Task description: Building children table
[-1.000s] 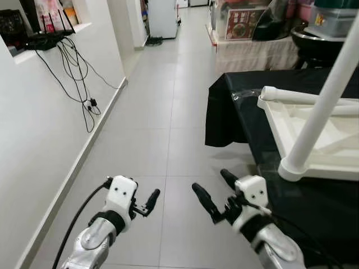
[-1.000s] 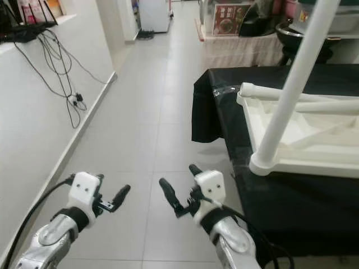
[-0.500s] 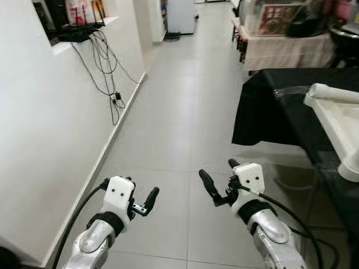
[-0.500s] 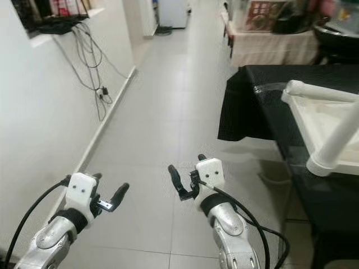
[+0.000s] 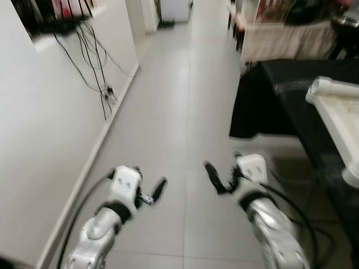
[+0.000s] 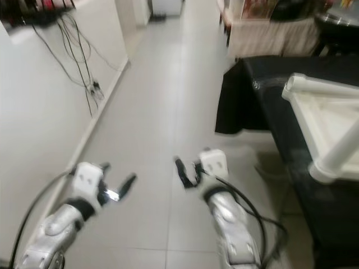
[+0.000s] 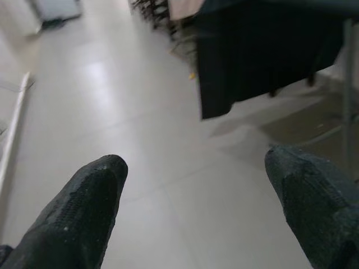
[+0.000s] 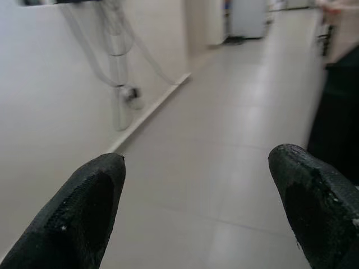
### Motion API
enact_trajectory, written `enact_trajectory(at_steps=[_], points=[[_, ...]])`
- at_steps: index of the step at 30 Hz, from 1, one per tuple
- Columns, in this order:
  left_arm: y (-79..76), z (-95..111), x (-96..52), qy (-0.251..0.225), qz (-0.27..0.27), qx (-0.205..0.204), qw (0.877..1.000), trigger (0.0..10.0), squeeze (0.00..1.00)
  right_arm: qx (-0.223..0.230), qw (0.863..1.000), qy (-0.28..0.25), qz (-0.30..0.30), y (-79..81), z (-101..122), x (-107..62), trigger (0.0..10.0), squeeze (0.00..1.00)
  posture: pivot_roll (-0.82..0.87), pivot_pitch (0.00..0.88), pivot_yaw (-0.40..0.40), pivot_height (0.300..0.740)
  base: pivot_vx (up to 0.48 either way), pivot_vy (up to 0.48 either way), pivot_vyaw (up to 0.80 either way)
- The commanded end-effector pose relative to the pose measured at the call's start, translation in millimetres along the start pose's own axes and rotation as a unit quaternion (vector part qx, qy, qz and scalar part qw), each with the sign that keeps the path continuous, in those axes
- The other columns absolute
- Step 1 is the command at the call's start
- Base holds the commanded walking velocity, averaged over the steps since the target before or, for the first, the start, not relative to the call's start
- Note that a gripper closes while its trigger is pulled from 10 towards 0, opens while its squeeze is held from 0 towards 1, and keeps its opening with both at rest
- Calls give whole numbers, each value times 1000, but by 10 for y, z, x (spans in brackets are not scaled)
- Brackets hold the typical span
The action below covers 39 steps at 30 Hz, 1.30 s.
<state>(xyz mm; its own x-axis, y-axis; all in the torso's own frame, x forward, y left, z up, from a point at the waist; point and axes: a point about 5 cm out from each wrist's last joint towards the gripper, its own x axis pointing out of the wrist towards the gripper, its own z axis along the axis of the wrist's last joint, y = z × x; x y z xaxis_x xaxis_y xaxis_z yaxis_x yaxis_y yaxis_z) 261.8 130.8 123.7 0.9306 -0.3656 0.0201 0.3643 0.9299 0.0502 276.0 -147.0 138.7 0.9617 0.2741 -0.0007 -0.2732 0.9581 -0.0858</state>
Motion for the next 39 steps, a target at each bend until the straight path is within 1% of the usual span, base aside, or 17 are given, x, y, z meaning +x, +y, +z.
enact_trajectory(at_steps=[1, 31, 39], points=[[10, -42, -22, 7, -1, -1, 1000, 10000, 0, 6, 1000, 5, 0, -9, -45, 2, 10000, 0, -78, 108, 59, 740, 277, 0, 0], [9, -69, -19, 11, -15, -2, 1000, 10000, 0, 15, 1000, 7, 16, 27, -86, 17, 10000, 0, -88, 100, 71, 740, 255, 0, 0], [0, -77, -18, 12, -16, -3, 1000, 10000, 0, 18, 1000, 8, 19, 28, -100, 17, 10000, 0, -89, 92, 66, 740, 0, 0, 0]])
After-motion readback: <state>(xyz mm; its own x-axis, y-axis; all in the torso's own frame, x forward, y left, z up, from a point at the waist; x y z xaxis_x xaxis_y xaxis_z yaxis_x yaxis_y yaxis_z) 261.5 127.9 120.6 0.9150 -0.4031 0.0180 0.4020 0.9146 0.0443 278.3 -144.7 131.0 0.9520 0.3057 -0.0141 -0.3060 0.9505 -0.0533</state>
